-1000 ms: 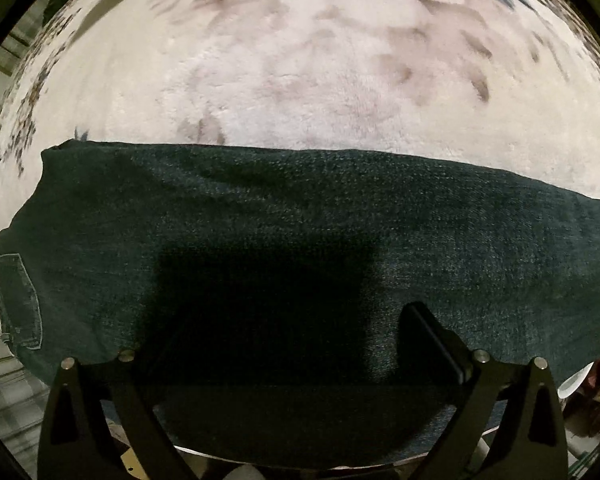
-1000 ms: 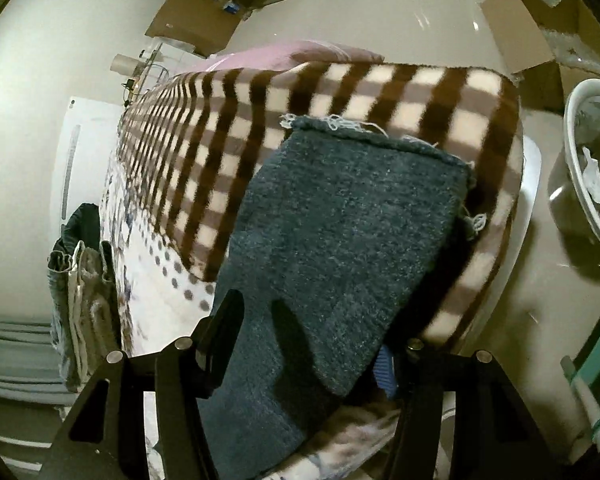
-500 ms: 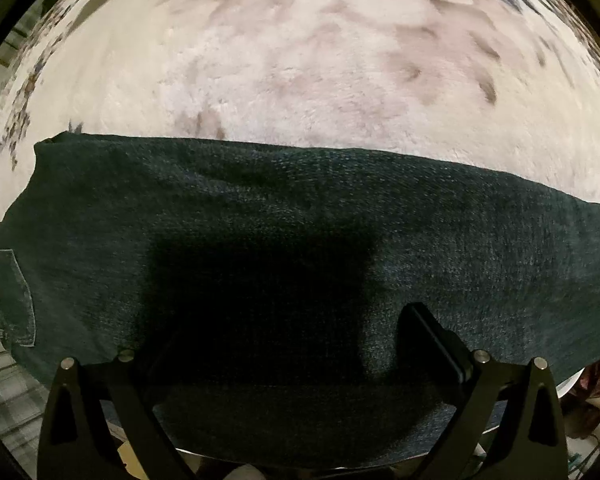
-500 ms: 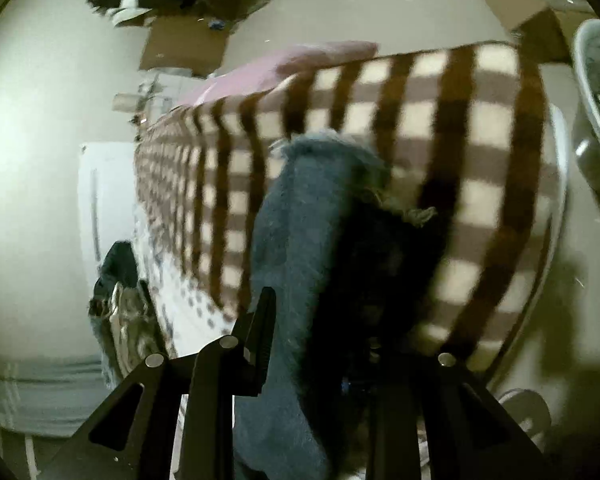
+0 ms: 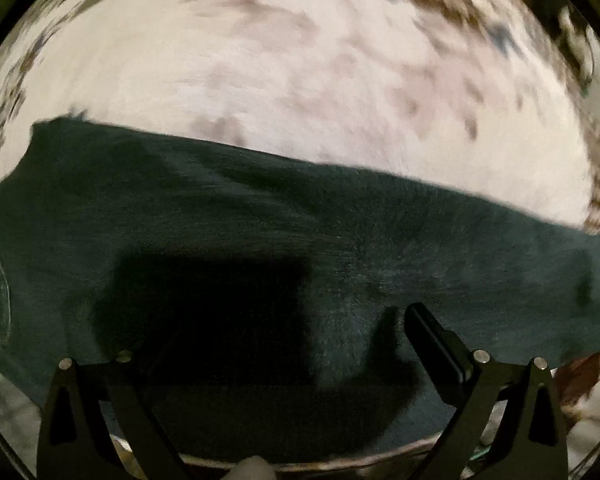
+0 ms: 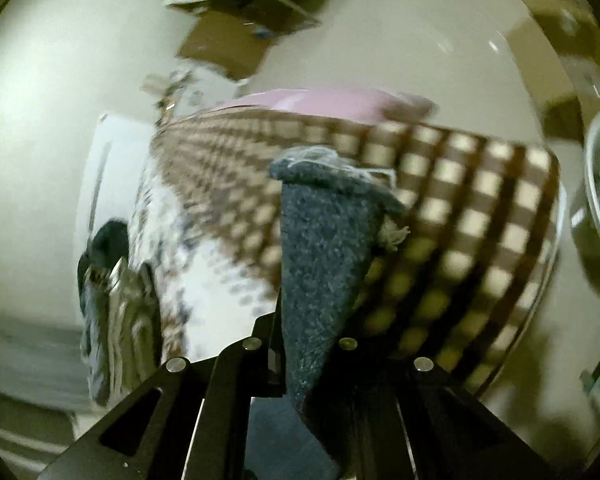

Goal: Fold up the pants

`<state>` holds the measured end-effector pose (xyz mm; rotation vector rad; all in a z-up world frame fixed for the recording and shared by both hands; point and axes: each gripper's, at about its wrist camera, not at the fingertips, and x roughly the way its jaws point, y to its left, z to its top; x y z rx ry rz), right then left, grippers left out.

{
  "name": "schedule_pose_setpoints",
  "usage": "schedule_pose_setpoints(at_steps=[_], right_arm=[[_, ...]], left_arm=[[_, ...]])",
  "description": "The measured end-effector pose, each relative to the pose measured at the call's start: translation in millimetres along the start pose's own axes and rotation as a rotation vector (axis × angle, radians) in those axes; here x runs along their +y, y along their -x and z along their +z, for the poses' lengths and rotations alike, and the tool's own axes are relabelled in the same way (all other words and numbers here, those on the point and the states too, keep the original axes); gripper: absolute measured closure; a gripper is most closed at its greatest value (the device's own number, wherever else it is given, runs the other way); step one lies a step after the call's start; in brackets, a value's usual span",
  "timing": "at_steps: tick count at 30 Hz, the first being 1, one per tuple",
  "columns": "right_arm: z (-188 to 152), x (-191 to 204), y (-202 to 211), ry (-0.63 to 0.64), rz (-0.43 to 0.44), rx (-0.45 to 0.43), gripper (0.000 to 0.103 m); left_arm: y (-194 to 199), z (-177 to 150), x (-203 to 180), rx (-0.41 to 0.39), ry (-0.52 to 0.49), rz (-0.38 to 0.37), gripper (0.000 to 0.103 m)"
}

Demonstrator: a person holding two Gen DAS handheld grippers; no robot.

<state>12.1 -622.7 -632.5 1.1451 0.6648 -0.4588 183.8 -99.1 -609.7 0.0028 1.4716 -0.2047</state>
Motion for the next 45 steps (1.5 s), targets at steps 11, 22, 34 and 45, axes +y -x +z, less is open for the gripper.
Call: schedule_pose_setpoints(at_steps=[11,22,34,45], right_arm=[[-130.7,197.4,5.3,0.435,0.088,0.077,0.095],[-391.1,222.9,-139.9,0.752,-0.075,0.381,0.095],[-488.2,236.8,-163.6,0.839,-0.048,0.62,0.05],[-396.0,189.0,-141.5,0.602,-0.236,0.521,0.047]], left_arm=[[90.7,-45.1,145.4,-0.097,0.188,-0.106,0.0],[101.2,-107.4,264.0,-0.096,0.369,-0.029,0.0],[97.0,-150.4,338.0,-0.071,0.551,0.037,0.0],[57.1,-151.7,406.5,-0.246,1.007,-0.235,0.0]])
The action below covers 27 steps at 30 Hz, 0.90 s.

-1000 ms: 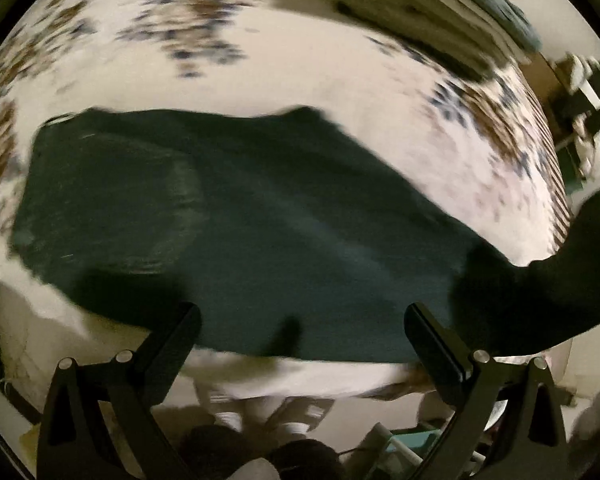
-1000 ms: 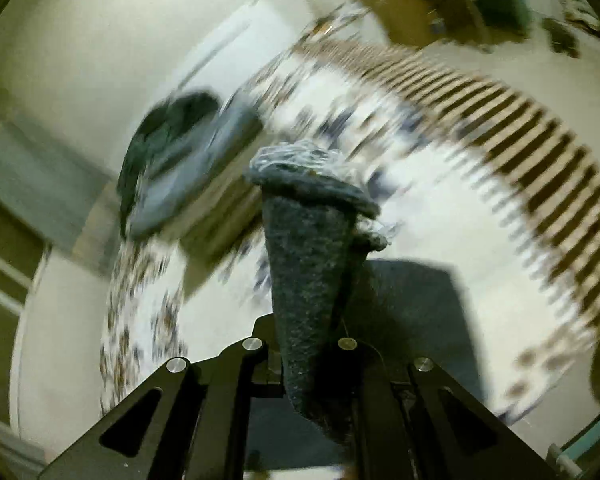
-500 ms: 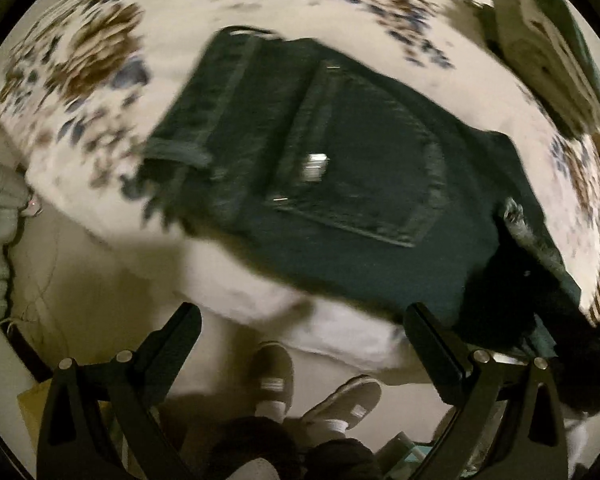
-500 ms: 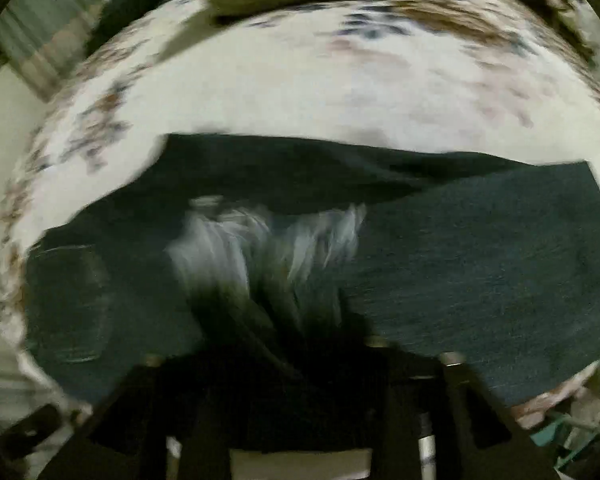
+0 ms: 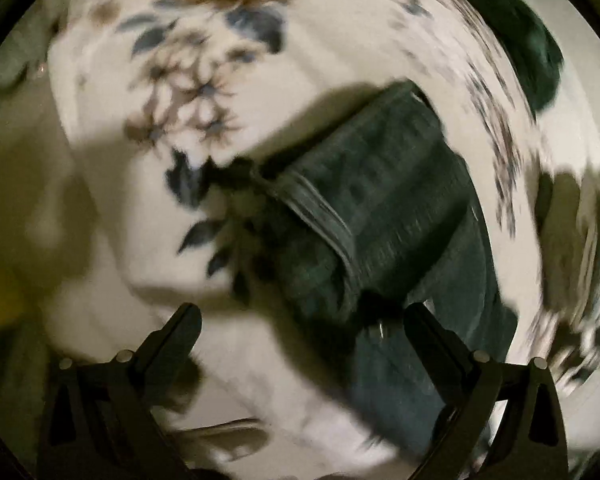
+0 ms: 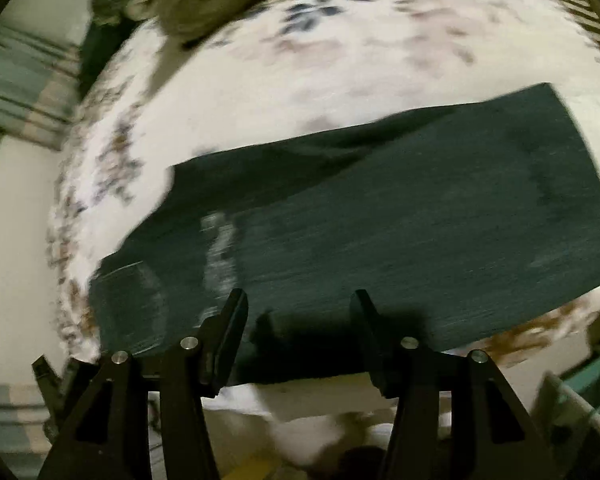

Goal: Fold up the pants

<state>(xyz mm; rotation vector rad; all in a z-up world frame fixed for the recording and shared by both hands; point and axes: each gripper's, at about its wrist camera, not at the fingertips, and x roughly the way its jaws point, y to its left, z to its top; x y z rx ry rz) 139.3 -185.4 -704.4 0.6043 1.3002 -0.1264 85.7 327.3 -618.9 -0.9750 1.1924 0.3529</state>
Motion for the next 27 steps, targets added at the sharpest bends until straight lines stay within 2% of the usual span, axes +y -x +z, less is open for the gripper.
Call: schedule_pose_setpoints(at_steps=[2,3,5,7,8,9,14,15,16,17,21,27], right_arm=[[10.1,-6.1,-1.2,0.0,-0.029,-0.005,0.047],[14.8,-8.9,1.5,0.006,-0.037,-0.008,0.047],[20.7,-8.6,2.7,0.029,-0.049,-0.018,0.047],[25.2,-4.4,6.4,0.038,-0.039,-0.021,0.047],[26.0,-1.9,8.1,0.04,-0.033,-0.022,0.047],[26.4,1.1,8.3,0.044,-0.03,-0.023,0.047],[23.8,20.5,1.3,0.058,-0.019,-0.015,0.047],[23.4,21.4,1.2,0.06,-0.018,-0.015,0.047],[23.1,21.8,1.4,0.061,-0.017,-0.017,0.047],[22.9,21.8,1.3,0.058,-0.016,-0.019,0.047],[22.4,12.1,2.7,0.04,-0.016,-0.025,0.047],[20.8,-27.3,19.9,-0.038,0.0,-0.049,0.047]], left_arm=[[-9.7,5.9,8.7,-0.017,0.068,-0.032,0.001],[-6.3,6.3,7.9,-0.06,0.099,-0.042,0.001],[-5.5,7.2,3.9,-0.083,0.107,-0.047,0.001],[0.7,9.0,4.2,-0.142,0.14,-0.134,0.002],[1.4,9.1,4.2,-0.158,0.141,-0.16,0.009],[1.6,12.2,2.8,-0.176,0.137,-0.178,0.011],[-8.9,26.2,-9.1,-0.228,0.117,-0.178,0.012],[-9.3,25.1,-14.1,-0.237,0.107,-0.176,0.02],[-6.3,25.7,-18.5,-0.25,0.082,-0.157,0.064],[-8.4,27.0,-17.3,-0.241,0.07,-0.16,0.075],[17.4,18.7,-23.8,-0.299,-0.008,-0.178,0.078],[83.9,-7.8,-71.0,-0.4,-0.176,-0.225,0.08]])
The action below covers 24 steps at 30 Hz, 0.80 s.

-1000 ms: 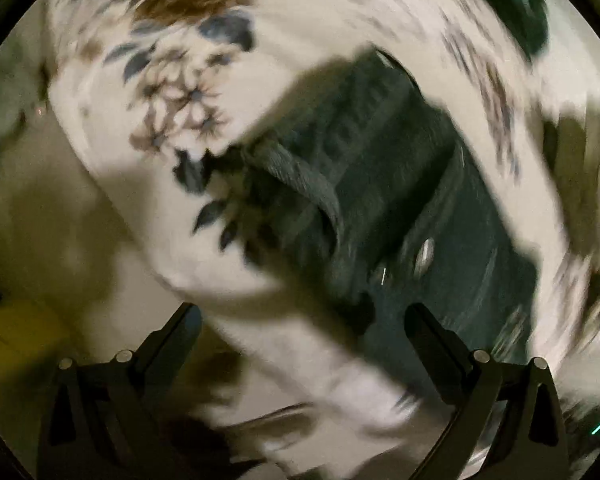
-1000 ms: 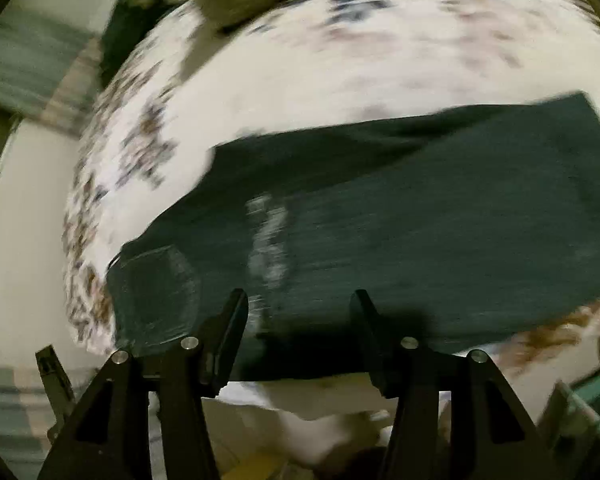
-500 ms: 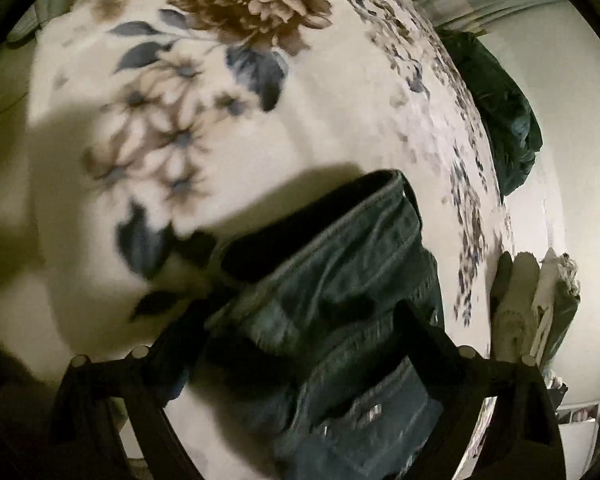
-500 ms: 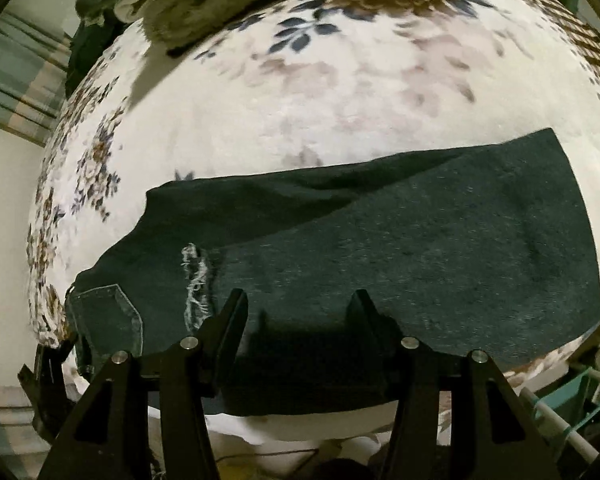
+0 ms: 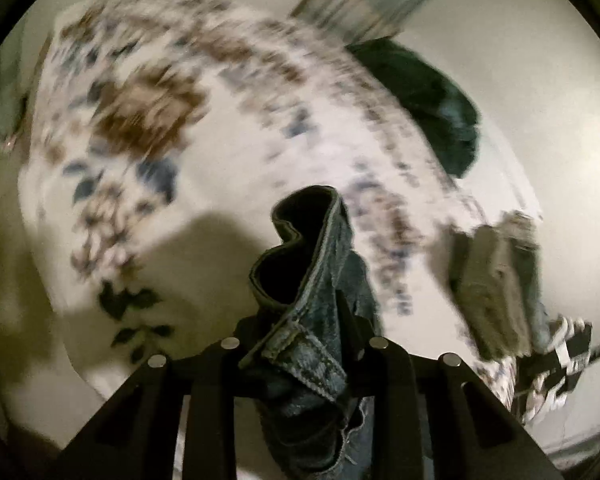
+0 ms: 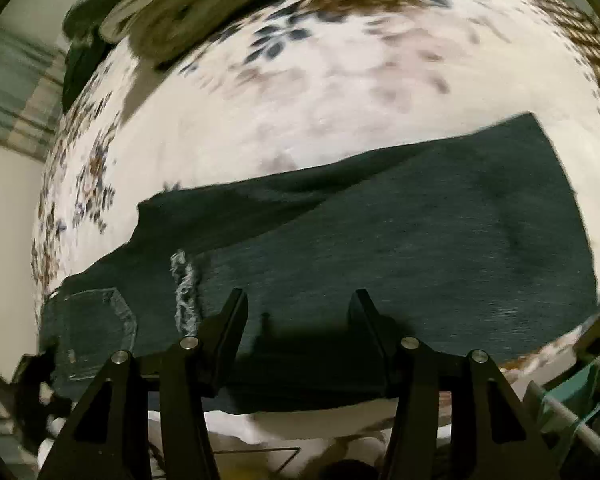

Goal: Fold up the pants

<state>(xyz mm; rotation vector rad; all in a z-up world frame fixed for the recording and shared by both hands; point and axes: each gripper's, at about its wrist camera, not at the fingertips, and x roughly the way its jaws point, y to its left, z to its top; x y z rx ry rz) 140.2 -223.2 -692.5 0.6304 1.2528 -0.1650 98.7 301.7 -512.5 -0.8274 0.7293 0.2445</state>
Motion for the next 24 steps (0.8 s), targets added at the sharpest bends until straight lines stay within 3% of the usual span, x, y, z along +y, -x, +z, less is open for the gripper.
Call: schedule_pose_setpoints(at_steps=[4,9,18,24], right_arm=[[1.3,-37.2,23.0,-0.072,0.009,-0.033,0.047],[6.1,-103.1,63.5,-0.179,-0.007,-0.099,0.047],[19.4,-220.4,117.5,-0.32,-0.066,-0.179,0.047],[25.7,-286.5,138.3,-0.416,-0.081,-0.23,0.047]], left_arm=[[41.2,-7.7,-69.0,-0.032,-0.136,-0.088,0.08],[66.8,-46.8,-157.4,0.019,-0.306,-0.191,0.08],[49.8,-180.9,-284.1,0.228,-0.556,-0.286,0.081],[3.7,-285.5,-323.9,0.366,-0.783,-0.233,0.081]])
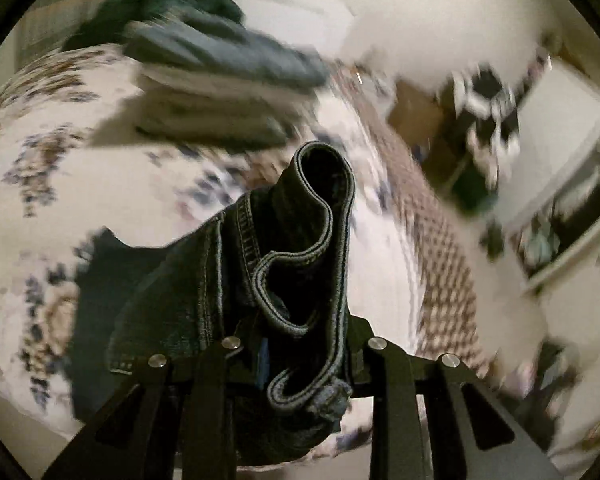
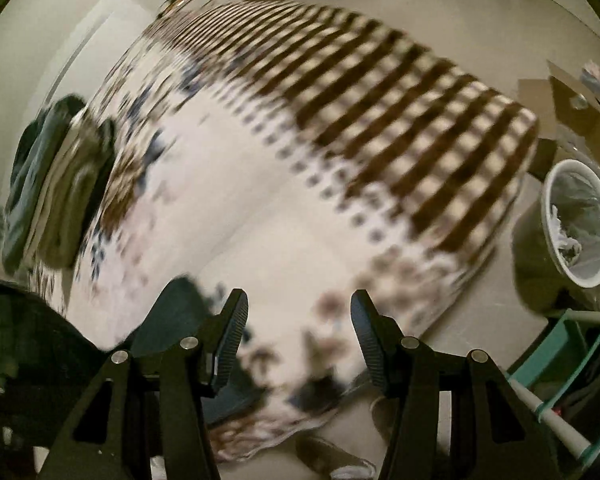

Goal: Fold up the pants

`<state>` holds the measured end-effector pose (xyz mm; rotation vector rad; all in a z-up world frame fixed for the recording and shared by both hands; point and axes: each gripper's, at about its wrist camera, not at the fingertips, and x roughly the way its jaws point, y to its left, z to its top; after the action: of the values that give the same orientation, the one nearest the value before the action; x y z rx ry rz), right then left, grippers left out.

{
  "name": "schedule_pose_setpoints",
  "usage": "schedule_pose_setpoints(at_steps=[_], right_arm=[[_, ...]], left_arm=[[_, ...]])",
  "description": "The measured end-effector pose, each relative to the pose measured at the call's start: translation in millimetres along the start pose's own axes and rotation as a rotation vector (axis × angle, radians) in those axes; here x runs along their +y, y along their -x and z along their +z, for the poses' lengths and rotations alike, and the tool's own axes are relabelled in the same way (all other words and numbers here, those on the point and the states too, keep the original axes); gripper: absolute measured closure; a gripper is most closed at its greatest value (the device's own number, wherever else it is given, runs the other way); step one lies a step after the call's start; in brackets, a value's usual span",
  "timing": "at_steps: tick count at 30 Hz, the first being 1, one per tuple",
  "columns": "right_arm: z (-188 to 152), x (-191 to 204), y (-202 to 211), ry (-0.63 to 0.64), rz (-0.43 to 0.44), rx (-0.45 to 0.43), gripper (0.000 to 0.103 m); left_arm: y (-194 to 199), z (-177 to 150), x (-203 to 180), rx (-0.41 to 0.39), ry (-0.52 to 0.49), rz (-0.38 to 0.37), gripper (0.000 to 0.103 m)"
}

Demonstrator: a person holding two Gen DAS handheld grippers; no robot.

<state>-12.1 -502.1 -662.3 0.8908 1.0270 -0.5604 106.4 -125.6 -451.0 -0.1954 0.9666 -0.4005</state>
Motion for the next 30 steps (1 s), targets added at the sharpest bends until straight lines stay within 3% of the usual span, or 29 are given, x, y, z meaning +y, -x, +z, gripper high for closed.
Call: schedule_pose_setpoints(at_steps=[5,13,15,18,20,21,26,30], right_arm=[[17.4,-31.1,-2.2,-0.027,-0.019,-0.009,0.047],[18.6,-52.9,-5.0,-0.049,-0.031,0.009,0.046],[16.0,-54.8,-4.4,-0.053,-0.02,0.03,0.038],[15.4,-50.7,-3.5,-0.046,0.016,0.052,0.027],[16.4,-43.7,-1.8,-0.034,0.052,0.057,0.017],[17.7,-37.1,-1.3,-0.021,0.08,0.06,0.012],[21.0,5.0,-13.2,0.057,0.2,0.133,0.003],[13.6,38.6,-40.1,0.103,0.265,0.229,0.003]], left_arm=[[-50.6,-29.6,-43.0,0.148,-0.112,0.079,0.08],[-78.7,-47.6,-61.1,0.245,-0.183,0.181,0.075],[-76.8,-46.0,-63.5,0.27,-0.174,0.185,0.071],[-73.2,-40.5,-64.5,0.305,-0.15,0.148,0.052],[-64.3,-32.6,-64.2,0.303,-0.145,0.147,0.018],[-56.9,-28.2,-63.0,0.294,-0.151,0.155,0.015],[-26.2,-7.2,-27.4,0.268,-0.129,0.211,0.015],[-9.1,3.0,48.6,0.274,-0.049,0.361,0.015]])
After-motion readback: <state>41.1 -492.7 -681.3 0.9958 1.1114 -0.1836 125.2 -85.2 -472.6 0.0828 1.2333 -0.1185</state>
